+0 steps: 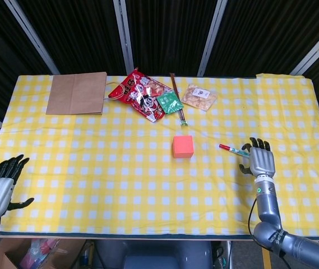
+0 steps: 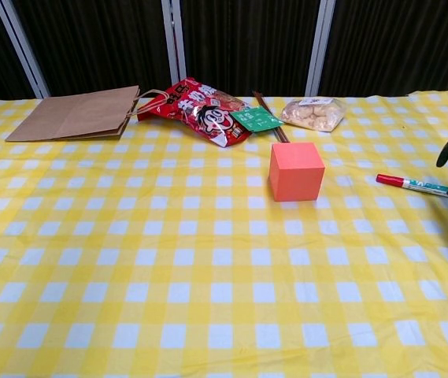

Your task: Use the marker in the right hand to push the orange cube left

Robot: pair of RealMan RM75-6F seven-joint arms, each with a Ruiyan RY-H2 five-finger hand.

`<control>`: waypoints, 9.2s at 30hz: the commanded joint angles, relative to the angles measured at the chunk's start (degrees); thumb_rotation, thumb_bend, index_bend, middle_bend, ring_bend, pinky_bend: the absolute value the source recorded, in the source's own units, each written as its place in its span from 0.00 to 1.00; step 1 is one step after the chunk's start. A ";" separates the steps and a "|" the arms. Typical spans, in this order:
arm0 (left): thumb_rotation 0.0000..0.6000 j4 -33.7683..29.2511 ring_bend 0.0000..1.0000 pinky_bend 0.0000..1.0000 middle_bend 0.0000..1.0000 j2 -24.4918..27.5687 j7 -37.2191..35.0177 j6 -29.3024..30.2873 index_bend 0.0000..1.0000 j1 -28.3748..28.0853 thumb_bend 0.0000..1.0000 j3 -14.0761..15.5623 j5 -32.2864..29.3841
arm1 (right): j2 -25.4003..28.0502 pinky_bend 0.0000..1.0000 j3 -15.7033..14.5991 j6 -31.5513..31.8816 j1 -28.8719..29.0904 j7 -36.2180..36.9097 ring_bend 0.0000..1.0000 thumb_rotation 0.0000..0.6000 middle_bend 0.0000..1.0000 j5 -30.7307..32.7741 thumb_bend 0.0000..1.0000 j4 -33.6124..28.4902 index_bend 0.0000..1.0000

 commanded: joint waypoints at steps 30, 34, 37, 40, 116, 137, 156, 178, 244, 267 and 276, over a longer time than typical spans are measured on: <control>1.00 -1.21 0.00 0.00 0.00 0.27 -0.01 -2.07 0.00 -1.03 0.02 -0.45 -2.82 | -9.19 0.04 2.69 -7.46 5.05 3.83 0.01 1.00 0.16 4.78 0.36 19.35 0.45; 1.00 -1.22 0.00 0.00 0.00 0.33 -0.13 -2.15 0.00 -1.09 0.02 -0.48 -2.95 | -9.98 0.04 2.82 -8.00 5.06 4.39 0.01 1.00 0.17 4.91 0.36 20.59 0.45; 1.00 -1.20 0.00 0.00 0.00 0.32 -0.10 -2.17 0.00 -1.11 0.02 -0.43 -2.98 | -10.63 0.04 2.90 -8.19 5.18 4.80 0.01 1.00 0.17 4.56 0.36 21.55 0.45; 1.00 -1.26 0.00 0.00 0.00 0.28 -0.01 -2.16 0.00 -1.13 0.02 -0.47 -3.09 | -11.19 0.04 3.07 -8.36 5.27 5.31 0.02 1.00 0.18 4.15 0.36 22.50 0.45; 1.00 -2.38 0.00 0.00 0.00 1.17 -2.81 -4.06 0.00 -1.88 0.02 -0.24 -3.94 | -9.75 0.06 -3.67 -12.86 6.94 35.65 0.07 1.00 0.29 -35.78 0.52 34.48 0.69; 1.00 -2.89 0.00 0.00 0.00 2.27 -5.08 -5.29 0.00 -2.21 0.02 0.09 -3.93 | -12.72 0.07 -3.21 -12.32 10.41 32.41 0.07 1.00 0.29 -36.86 0.52 31.95 0.69; 1.00 -3.00 0.00 0.00 0.00 2.60 -5.75 -5.32 0.00 -2.22 0.02 0.20 -3.85 | -14.13 0.08 -2.80 -11.02 10.95 27.66 0.07 1.00 0.29 -35.41 0.52 29.08 0.69; 1.00 -3.09 0.00 0.00 0.00 2.54 -6.08 -5.25 0.00 -2.35 0.02 0.39 -3.08 | -12.58 0.09 -2.28 -8.70 8.84 18.76 0.08 1.00 0.30 -30.87 0.52 23.07 0.69; 1.00 -3.46 0.00 0.00 0.00 4.40 -11.28 -6.11 0.00 -2.53 0.02 0.96 -1.74 | -21.54 0.09 0.31 -2.21 11.73 -5.52 0.09 1.00 0.30 -16.49 0.52 13.74 0.69; 1.00 -4.06 0.00 0.00 0.00 5.35 -13.22 -6.69 0.00 -2.46 0.02 1.23 -1.90 | -31.38 0.09 5.42 -6.28 20.81 -4.76 0.09 1.00 0.30 -15.63 0.53 24.91 0.69; 1.00 -4.00 0.00 0.00 0.00 5.50 -13.48 -6.62 0.00 -2.37 0.02 1.25 -1.94 | -33.20 0.09 6.84 -7.44 22.83 -3.98 0.09 1.00 0.30 -15.01 0.53 29.09 0.69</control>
